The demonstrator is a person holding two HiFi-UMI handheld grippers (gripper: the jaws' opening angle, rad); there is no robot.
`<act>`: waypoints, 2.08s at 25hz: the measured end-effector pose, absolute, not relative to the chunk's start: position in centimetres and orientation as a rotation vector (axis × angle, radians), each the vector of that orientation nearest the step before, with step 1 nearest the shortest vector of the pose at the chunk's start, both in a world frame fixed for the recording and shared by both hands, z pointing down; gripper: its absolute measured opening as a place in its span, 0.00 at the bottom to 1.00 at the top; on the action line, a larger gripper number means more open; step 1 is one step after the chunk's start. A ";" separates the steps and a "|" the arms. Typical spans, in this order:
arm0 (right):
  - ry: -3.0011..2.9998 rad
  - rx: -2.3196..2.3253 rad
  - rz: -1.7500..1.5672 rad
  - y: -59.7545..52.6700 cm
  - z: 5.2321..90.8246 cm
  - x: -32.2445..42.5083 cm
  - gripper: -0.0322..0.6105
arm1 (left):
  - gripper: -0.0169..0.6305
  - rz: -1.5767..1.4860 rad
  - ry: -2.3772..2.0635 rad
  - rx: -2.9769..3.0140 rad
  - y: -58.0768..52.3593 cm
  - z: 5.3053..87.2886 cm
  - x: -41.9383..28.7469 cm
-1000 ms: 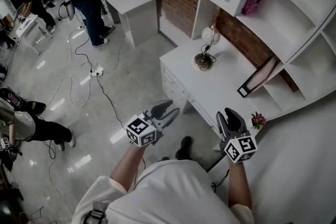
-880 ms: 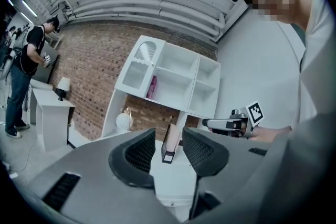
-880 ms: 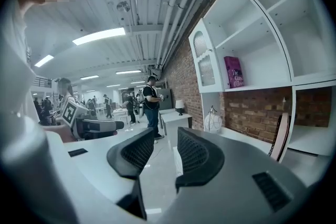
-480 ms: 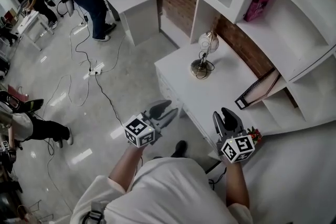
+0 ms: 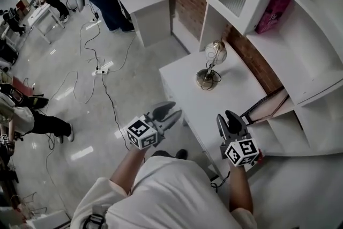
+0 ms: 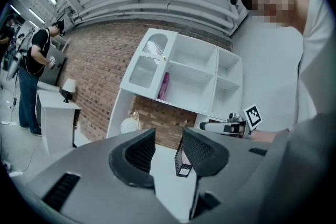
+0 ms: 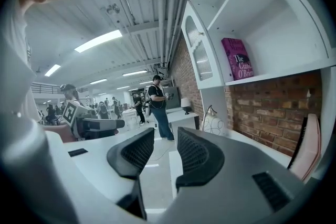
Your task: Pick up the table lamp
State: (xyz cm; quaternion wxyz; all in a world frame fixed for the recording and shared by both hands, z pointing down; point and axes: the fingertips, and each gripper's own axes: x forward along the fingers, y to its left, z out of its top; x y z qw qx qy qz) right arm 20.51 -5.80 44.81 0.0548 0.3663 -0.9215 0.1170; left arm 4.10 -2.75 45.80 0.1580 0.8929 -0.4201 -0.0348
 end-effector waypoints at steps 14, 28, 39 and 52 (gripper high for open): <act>-2.791 1.047 0.388 -11.0 46.2 18.7 0.29 | 0.30 -0.061 -1.230 2.527 -7.5 47.6 3.6; -2.729 1.144 0.416 -19.4 49.1 15.9 0.29 | 0.30 -0.030 -1.094 2.565 -16.7 51.1 1.8; -2.632 1.248 0.446 -26.0 51.5 13.1 0.29 | 0.30 0.021 -0.918 2.584 -24.4 54.6 -0.3; -2.503 1.360 0.501 -32.1 53.5 12.2 0.32 | 0.30 0.103 -0.718 2.609 -29.7 59.3 0.3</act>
